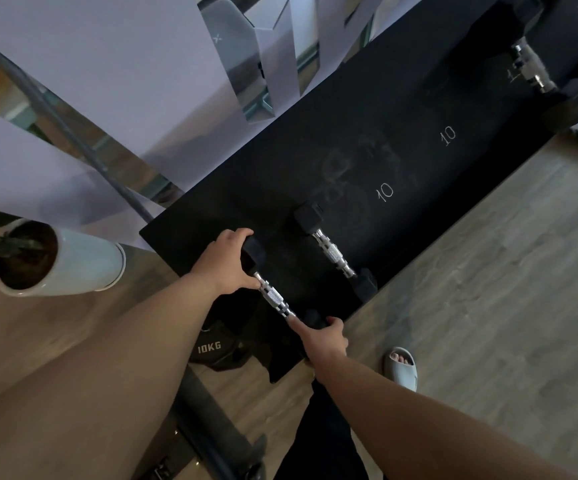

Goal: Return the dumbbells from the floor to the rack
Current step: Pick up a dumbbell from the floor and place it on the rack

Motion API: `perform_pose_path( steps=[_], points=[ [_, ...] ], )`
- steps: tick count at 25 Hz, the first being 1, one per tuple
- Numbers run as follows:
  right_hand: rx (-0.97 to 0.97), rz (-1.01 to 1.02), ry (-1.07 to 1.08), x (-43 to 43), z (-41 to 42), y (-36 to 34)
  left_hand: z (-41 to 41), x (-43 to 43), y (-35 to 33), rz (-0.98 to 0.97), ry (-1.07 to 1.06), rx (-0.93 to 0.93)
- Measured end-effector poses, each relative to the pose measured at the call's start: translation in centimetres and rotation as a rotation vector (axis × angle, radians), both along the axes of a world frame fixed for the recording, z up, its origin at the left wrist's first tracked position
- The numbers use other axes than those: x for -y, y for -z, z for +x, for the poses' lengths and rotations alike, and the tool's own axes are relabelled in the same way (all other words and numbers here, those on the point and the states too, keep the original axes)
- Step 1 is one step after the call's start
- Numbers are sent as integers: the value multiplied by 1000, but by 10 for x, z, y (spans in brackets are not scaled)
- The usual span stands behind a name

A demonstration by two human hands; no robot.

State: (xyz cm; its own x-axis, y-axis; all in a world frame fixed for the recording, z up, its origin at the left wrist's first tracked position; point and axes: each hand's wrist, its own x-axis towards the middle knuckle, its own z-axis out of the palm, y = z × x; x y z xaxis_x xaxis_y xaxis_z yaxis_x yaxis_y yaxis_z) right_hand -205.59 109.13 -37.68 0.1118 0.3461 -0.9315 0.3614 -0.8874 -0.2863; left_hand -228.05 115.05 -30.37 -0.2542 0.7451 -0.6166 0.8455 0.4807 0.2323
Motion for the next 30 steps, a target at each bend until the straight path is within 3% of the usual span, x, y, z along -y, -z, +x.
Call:
perform_pose_path(
  steps=[7, 19, 30],
  points=[
    [145, -26, -26, 3, -17, -1, -2, -1, 1, 61, 13, -15],
    [130, 84, -29, -16, 1, -33, 6, -15, -48, 31, 61, -49],
    [113, 237, 77, -123, 50, -92, 58, -136, -113, 136, 206, -97]
  ],
)
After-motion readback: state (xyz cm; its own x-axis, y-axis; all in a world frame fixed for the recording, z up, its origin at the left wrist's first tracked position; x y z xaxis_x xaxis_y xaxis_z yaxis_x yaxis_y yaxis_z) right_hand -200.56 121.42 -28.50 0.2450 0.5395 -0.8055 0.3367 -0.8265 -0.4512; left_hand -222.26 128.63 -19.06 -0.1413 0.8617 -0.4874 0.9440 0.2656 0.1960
